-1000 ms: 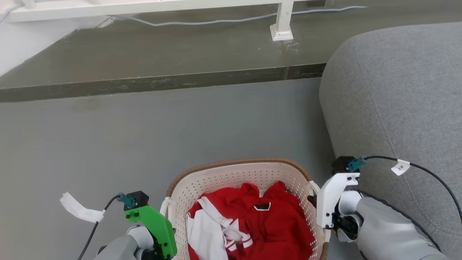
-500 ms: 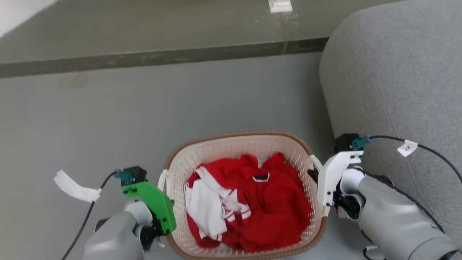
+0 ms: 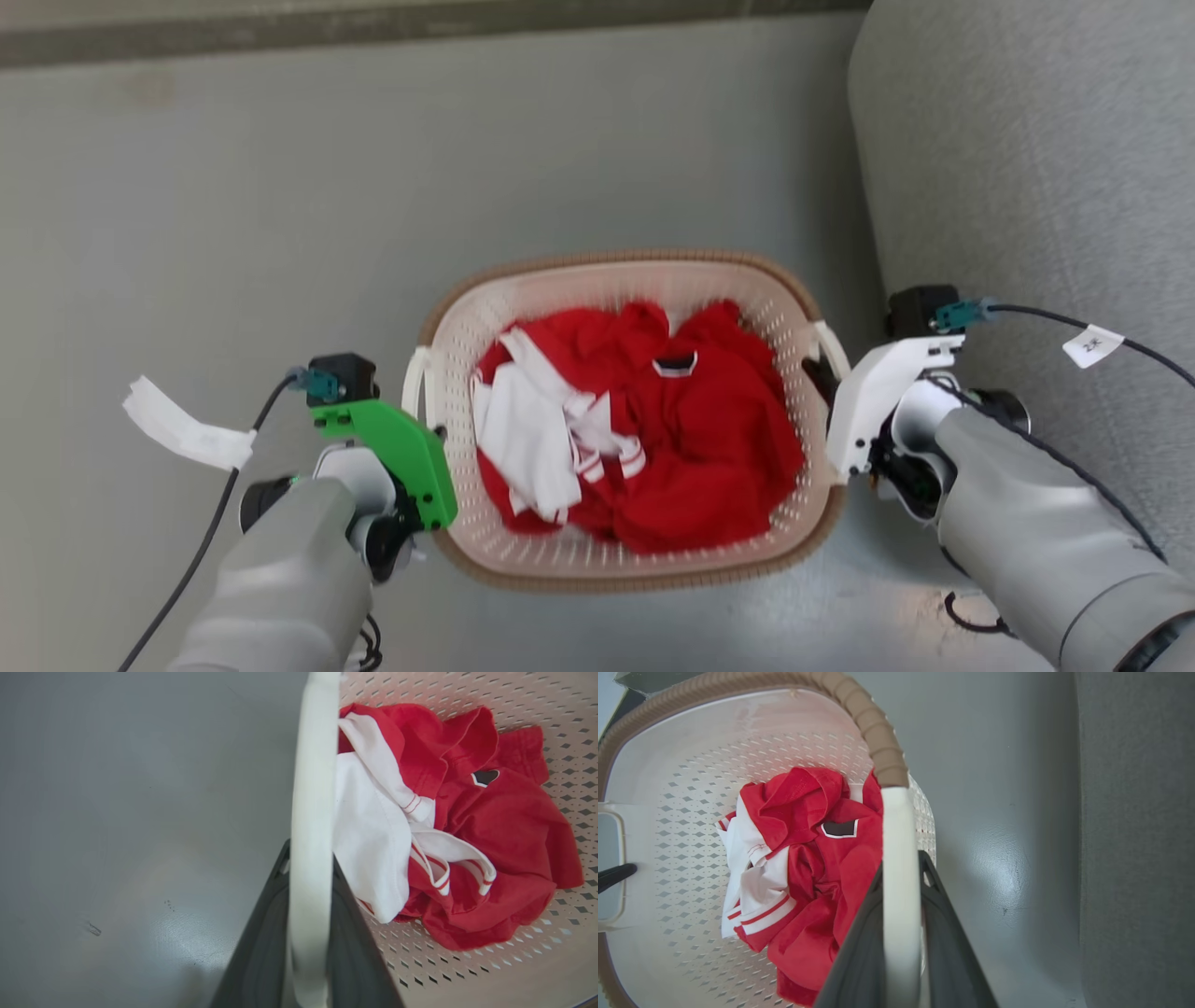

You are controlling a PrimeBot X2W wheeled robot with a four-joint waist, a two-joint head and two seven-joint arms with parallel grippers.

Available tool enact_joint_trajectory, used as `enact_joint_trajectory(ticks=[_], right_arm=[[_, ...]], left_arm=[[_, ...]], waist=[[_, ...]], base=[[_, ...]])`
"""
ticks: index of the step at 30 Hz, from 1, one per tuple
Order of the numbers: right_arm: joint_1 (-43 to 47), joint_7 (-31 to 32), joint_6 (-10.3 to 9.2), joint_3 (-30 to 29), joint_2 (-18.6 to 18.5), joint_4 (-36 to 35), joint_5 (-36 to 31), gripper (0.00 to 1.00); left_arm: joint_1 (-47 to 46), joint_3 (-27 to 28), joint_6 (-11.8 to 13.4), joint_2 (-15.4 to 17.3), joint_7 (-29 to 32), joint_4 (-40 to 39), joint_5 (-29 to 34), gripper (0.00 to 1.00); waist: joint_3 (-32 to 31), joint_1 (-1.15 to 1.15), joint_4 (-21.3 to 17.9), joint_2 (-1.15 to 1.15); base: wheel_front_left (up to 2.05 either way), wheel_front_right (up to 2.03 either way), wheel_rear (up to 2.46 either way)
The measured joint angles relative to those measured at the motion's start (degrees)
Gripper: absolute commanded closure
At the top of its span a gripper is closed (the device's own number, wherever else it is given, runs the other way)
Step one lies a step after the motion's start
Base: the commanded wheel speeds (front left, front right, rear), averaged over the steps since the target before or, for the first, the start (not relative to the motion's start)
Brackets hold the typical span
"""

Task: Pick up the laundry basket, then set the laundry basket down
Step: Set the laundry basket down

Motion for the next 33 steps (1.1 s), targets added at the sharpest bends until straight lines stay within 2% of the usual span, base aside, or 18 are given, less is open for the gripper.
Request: enact_joint_trajectory(ticks=[8, 33], right_arm=[[-3.1, -4.9, 0.01, -0.1, -1.3, -1.2, 0.0, 1.0], [-8.4, -12.5, 0.07, -0.1, -2.7, -2.5, 0.8, 1.0]], left_arm=[[-3.4, 0.0, 0.9, 0.0, -4.7, -1.3, 0.3, 1.0], [-10.5, -1.2, 2.5, 0.0, -11.2, -2.3, 1.1, 1.0]], waist=[[6.1, 0.0, 0.6, 0.0], [23.0, 0.01, 2.3, 0.0]], base=[[0.0, 0.0, 0.0], [0.0, 0.0, 0.0]])
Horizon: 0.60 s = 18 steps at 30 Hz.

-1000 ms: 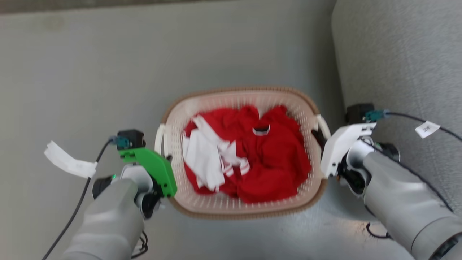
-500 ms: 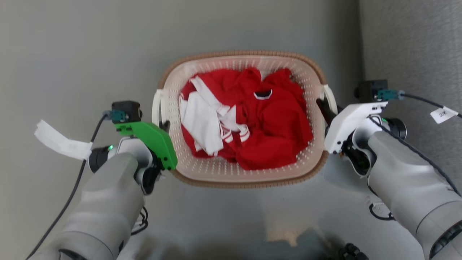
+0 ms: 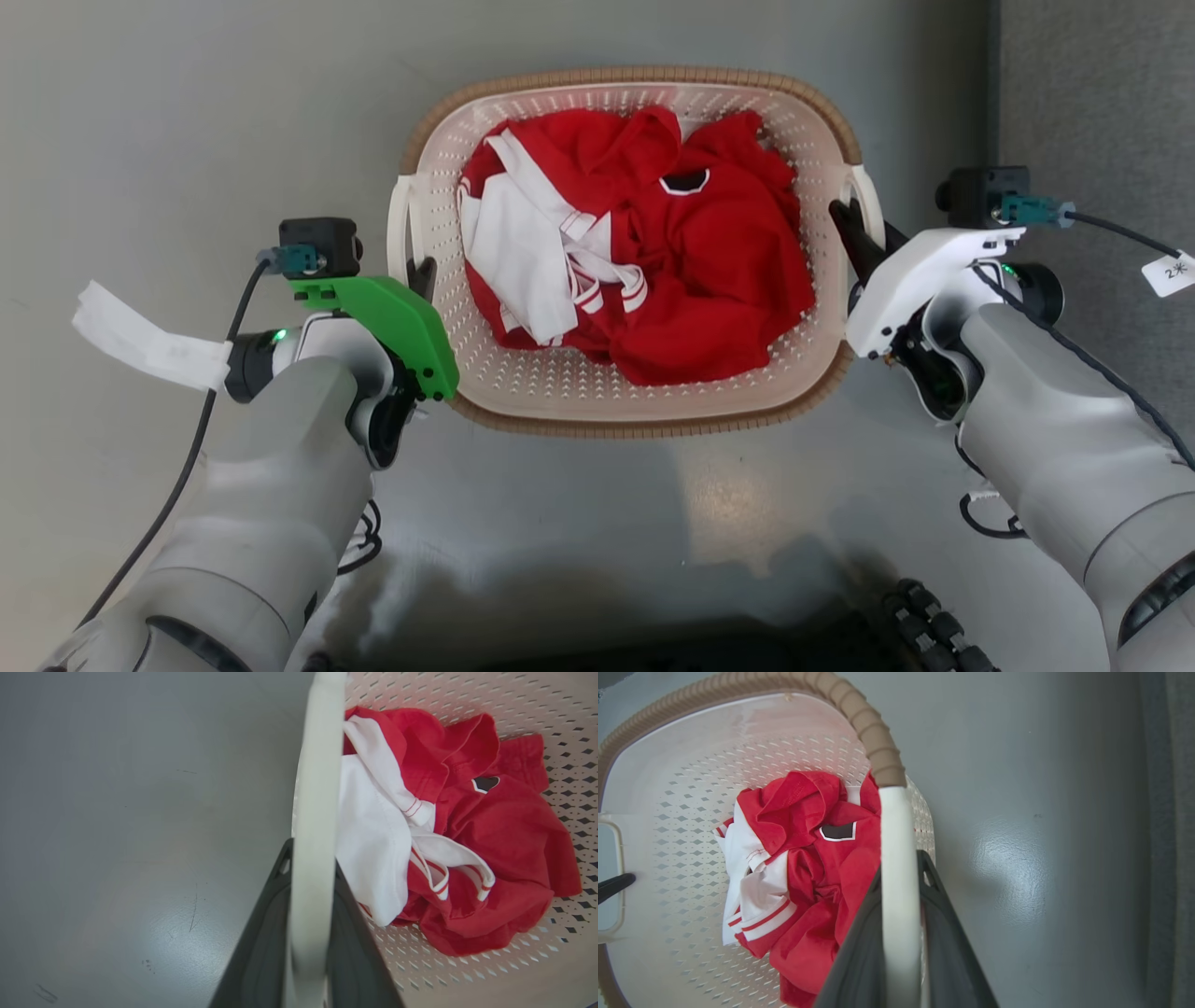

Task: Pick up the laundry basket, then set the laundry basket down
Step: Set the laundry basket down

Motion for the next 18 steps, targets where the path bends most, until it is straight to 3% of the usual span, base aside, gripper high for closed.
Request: enact_joint_trajectory(ticks=[18], right_arm=[[-2.7, -1.7, 0.0, 0.6, -0.4, -0.3, 0.3, 1.0]], left_arm=[[-2.9, -1.5, 0.9, 0.1, -2.6, -0.1, 0.0, 1.0]], waist=[[6.3, 0.0, 0.4, 0.0]], base=[[0.0, 0.0, 0.0]])
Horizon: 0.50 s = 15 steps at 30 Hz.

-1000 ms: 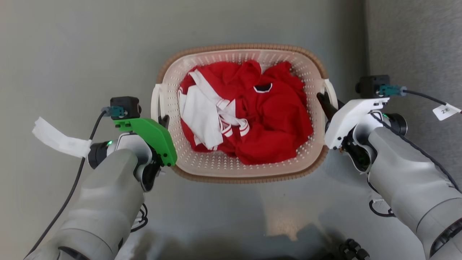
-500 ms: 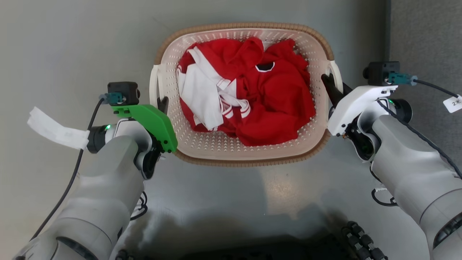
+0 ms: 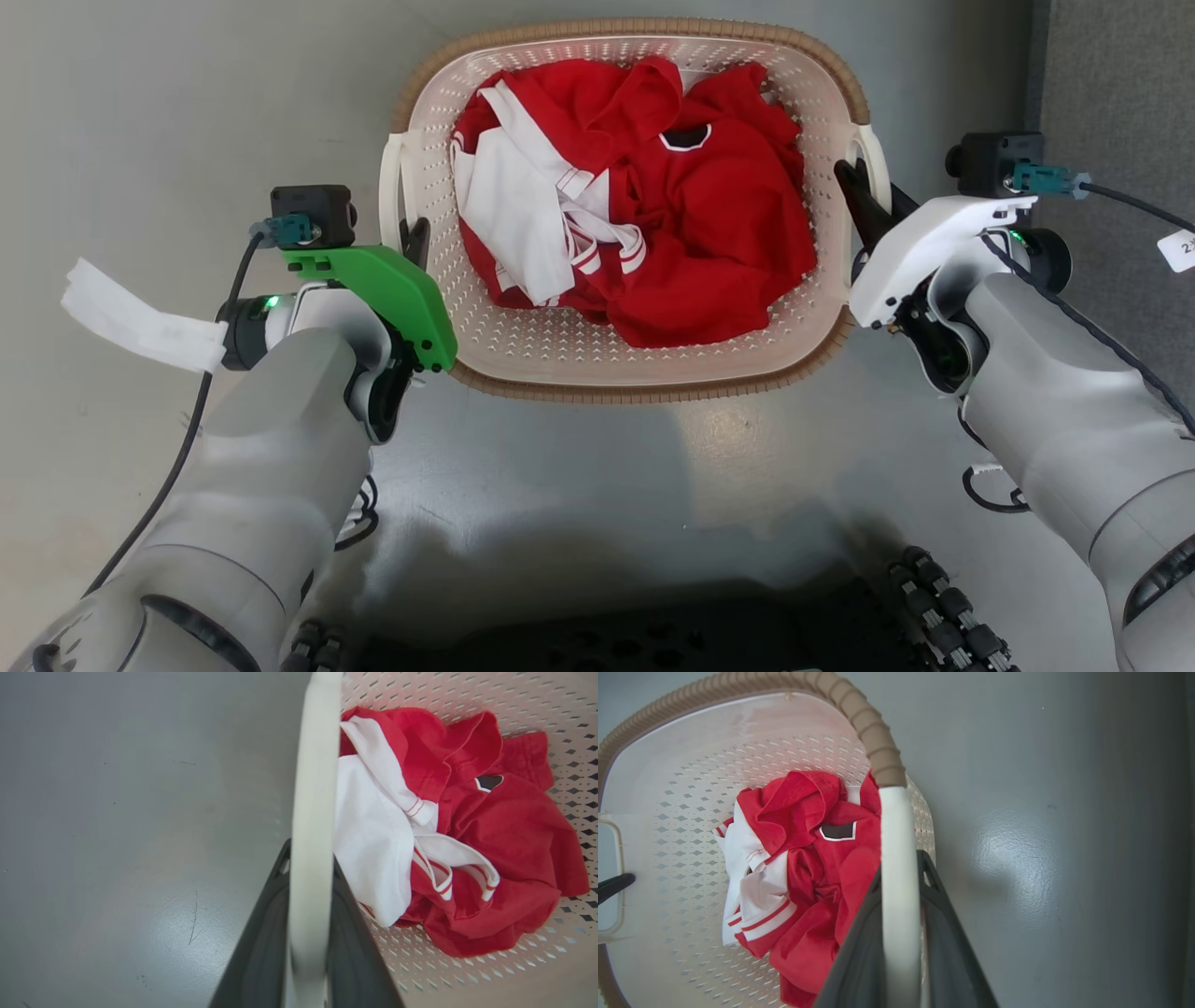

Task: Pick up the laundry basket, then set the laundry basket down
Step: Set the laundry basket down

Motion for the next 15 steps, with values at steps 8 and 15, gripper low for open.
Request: enact_joint_trajectory(ticks=[8, 15], right_arm=[[0.0, -0.2, -0.01, 0.3, 0.0, 0.2, 0.3, 0.41], [-0.1, -0.3, 0.19, 0.8, 0.2, 0.2, 0.4, 0.0]], left_arm=[[0.0, -0.7, 0.0, 0.0, -0.2, 0.2, 0.0, 0.0], [0.0, -1.3, 0.0, 0.1, -0.2, 0.2, -0.1, 0.0]], waist=[[0.2, -0.01, -0.1, 0.0], [0.3, 0.0, -0.1, 0.0]], base=[[0.0, 0.0, 0.0], [0.0, 0.0, 0.0]])
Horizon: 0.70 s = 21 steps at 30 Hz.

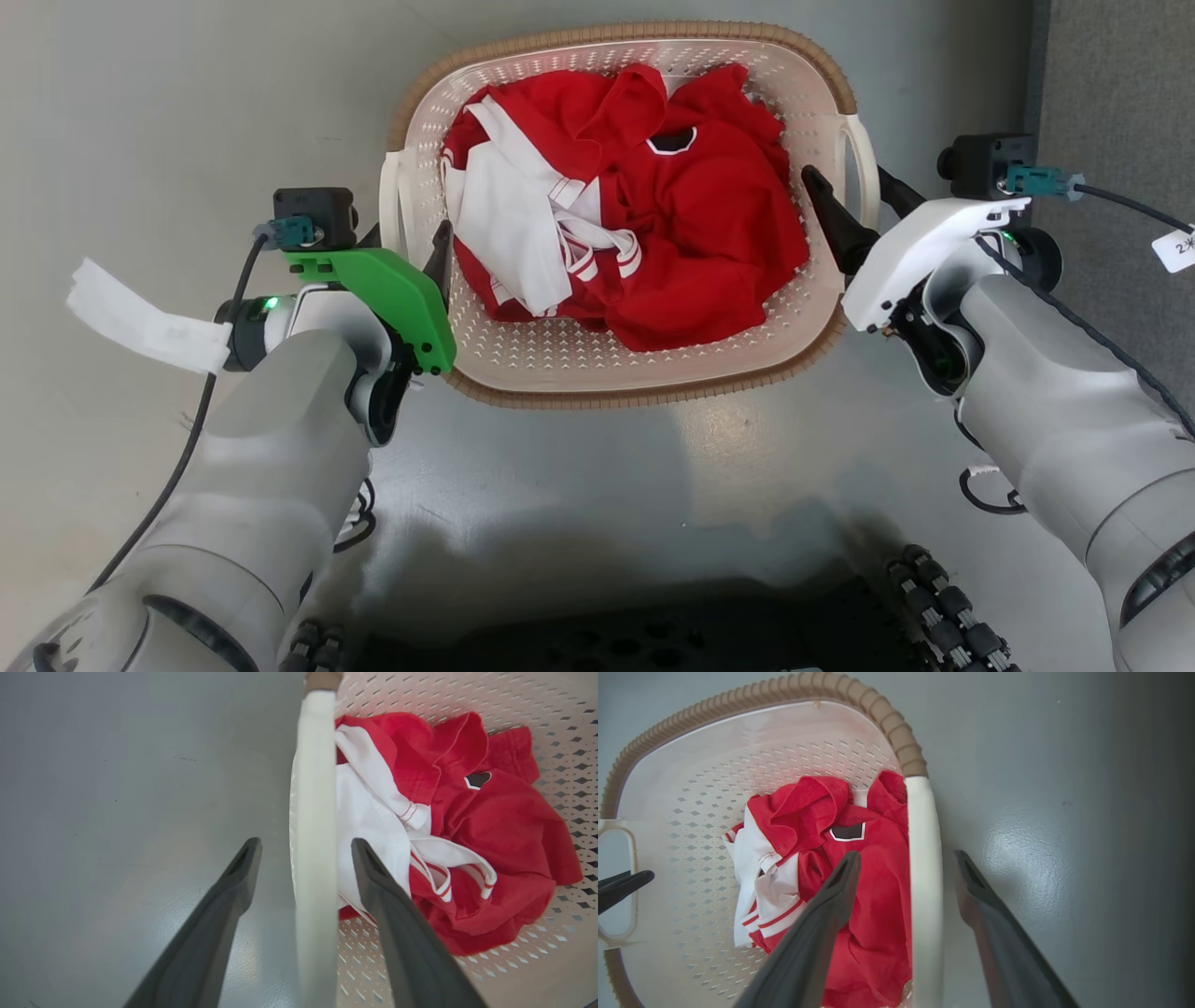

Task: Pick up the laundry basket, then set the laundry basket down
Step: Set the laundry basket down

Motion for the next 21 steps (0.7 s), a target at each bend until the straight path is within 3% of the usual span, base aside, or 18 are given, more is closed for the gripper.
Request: enact_joint_trajectory(ticks=[21], right_arm=[[-0.1, -0.4, 0.0, -0.2, 1.0, 1.6, 1.0, 0.0]], left_arm=[[0.3, -0.7, 0.0, 0.0, -1.8, 2.0, -1.0, 0.0]], waist=[[-4.6, -0.01, -0.4, 0.0]], base=[[0.0, 0.0, 0.0]])
